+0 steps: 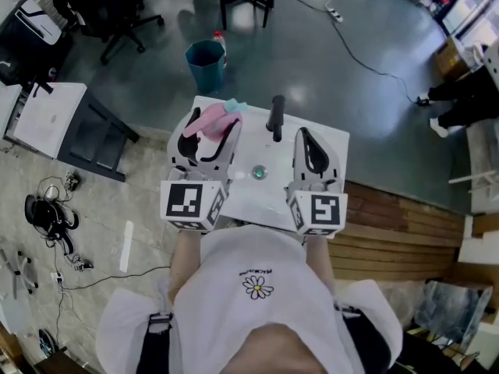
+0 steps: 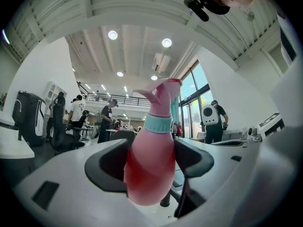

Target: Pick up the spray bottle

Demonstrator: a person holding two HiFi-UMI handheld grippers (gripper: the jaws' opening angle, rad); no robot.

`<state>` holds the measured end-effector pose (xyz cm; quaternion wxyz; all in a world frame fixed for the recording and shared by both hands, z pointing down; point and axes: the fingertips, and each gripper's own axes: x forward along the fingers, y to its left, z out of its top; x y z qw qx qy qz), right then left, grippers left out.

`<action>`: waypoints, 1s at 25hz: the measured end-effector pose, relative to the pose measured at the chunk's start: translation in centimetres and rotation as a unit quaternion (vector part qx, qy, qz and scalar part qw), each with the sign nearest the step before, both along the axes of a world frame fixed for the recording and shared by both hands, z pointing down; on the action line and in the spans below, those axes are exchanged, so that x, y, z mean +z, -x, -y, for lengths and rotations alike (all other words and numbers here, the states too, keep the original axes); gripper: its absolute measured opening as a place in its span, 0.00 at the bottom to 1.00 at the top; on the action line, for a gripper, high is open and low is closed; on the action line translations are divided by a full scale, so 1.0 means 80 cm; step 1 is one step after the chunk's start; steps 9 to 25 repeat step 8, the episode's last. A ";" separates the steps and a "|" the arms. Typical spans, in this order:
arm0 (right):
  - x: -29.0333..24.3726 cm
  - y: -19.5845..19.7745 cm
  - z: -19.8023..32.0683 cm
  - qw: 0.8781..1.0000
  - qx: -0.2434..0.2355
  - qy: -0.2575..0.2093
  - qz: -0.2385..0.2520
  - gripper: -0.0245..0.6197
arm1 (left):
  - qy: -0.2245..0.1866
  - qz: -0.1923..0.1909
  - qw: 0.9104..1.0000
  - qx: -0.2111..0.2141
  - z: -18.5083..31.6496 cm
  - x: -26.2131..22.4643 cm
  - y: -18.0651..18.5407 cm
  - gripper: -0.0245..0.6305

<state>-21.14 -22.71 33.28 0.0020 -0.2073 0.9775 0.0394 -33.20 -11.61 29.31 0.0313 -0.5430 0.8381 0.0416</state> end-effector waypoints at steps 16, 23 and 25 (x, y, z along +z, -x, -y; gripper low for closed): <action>-0.004 0.001 -0.004 1.000 -0.005 -0.003 0.000 0.08 | -0.010 0.002 1.000 -0.007 -0.005 -0.005 0.002 0.53; -0.004 0.001 -0.004 1.000 -0.005 -0.003 0.000 0.08 | -0.010 0.002 1.000 -0.007 -0.005 -0.005 0.002 0.53; -0.004 0.001 -0.004 1.000 -0.005 -0.003 0.000 0.08 | -0.010 0.002 1.000 -0.007 -0.005 -0.005 0.002 0.53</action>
